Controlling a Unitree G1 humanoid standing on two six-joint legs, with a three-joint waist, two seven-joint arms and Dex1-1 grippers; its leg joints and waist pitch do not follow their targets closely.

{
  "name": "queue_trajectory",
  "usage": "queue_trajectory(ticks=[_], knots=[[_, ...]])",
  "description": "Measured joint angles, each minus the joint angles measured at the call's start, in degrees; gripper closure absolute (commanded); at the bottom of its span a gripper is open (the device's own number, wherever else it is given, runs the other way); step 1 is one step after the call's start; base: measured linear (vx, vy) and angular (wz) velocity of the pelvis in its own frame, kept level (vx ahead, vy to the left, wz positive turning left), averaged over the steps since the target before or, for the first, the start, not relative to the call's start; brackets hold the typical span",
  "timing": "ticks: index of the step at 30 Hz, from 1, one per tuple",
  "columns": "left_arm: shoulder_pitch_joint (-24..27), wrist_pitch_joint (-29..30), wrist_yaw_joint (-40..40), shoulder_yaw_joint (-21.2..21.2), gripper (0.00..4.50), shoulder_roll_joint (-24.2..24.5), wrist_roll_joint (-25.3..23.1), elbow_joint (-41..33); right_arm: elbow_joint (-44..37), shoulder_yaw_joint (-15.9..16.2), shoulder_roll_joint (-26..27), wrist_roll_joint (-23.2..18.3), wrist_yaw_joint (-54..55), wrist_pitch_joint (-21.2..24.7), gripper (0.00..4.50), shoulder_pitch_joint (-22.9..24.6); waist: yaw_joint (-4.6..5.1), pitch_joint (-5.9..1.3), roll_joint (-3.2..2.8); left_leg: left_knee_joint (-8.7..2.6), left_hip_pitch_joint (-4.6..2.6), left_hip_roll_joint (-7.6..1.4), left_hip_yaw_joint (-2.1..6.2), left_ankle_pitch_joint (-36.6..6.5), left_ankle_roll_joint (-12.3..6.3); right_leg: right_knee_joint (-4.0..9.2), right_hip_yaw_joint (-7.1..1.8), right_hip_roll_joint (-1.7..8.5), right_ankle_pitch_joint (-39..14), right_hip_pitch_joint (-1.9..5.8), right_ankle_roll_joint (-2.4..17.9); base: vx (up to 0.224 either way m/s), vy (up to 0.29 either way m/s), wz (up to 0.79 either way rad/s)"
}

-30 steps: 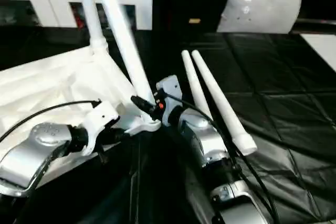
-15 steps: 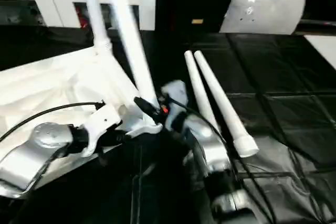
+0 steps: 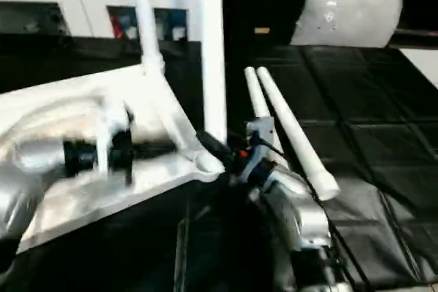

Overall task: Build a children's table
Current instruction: Insert table leg to table base

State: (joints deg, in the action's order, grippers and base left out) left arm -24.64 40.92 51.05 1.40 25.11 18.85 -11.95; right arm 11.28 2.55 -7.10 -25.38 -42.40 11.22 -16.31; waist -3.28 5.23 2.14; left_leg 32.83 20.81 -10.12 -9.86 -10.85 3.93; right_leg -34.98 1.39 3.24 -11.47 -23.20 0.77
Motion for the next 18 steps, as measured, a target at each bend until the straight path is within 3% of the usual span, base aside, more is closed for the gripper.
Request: queue_trajectory(ticks=[4, 10, 14, 18], knots=[[-5.95, 0.34, -7.89, -2.67, 3.14, -2.87, -1.9, 4.9, -0.68, 0.49, -0.17, 0.1, -0.01, 0.03, 2.6, 0.17, -0.14, -0.01, -0.01, 0.07, 0.09, -0.12, 0.08, 0.15, 0.01, -0.1, 0.22, -0.01, 0.02, 0.0, -0.01, 0.0, 0.0, 0.0], [-10.16, 0.31, -13.38, -0.27, 2.66, -7.47, -4.3, 7.7, -2.48, 2.19, -0.6, 1.59, -0.11, -0.1, 2.6, 0.26, -0.47, -0.02, -0.01, 0.41, 0.4, -0.19, 0.2, 0.25, -0.45, -0.05, 0.55, 0.05, 0.01, 0.0, 0.02, 0.0, 0.0, 0.0], [-11.82, 1.69, -14.3, 1.85, 2.63, -12.61, -2.45, 6.75, -2.65, 2.44, -1.18, 3.32, 0.61, -0.22, 2.6, -0.06, -1.43, -0.07, -0.09, 0.84, 0.58, -0.29, 0.28, 0.18, -0.58, -0.19, 0.72, 0.08, 0.01, 0.01, 0.02, 0.0, 0.0, 0.0], [-11.99, 3.86, -13.68, 3.07, 2.62, -14.68, 0.97, 3.51, -3.64, 2.4, -1.4, 3.56, 0.8, -0.43, 2.6, -0.2, -1.7, -0.09, -0.13, 1.0, 0.51, -0.38, 0.27, 0.17, -0.52, -0.39, 0.76, 0.09, 0.01, 0.06, 0.03, 0.0, 0.0, 0.0]])
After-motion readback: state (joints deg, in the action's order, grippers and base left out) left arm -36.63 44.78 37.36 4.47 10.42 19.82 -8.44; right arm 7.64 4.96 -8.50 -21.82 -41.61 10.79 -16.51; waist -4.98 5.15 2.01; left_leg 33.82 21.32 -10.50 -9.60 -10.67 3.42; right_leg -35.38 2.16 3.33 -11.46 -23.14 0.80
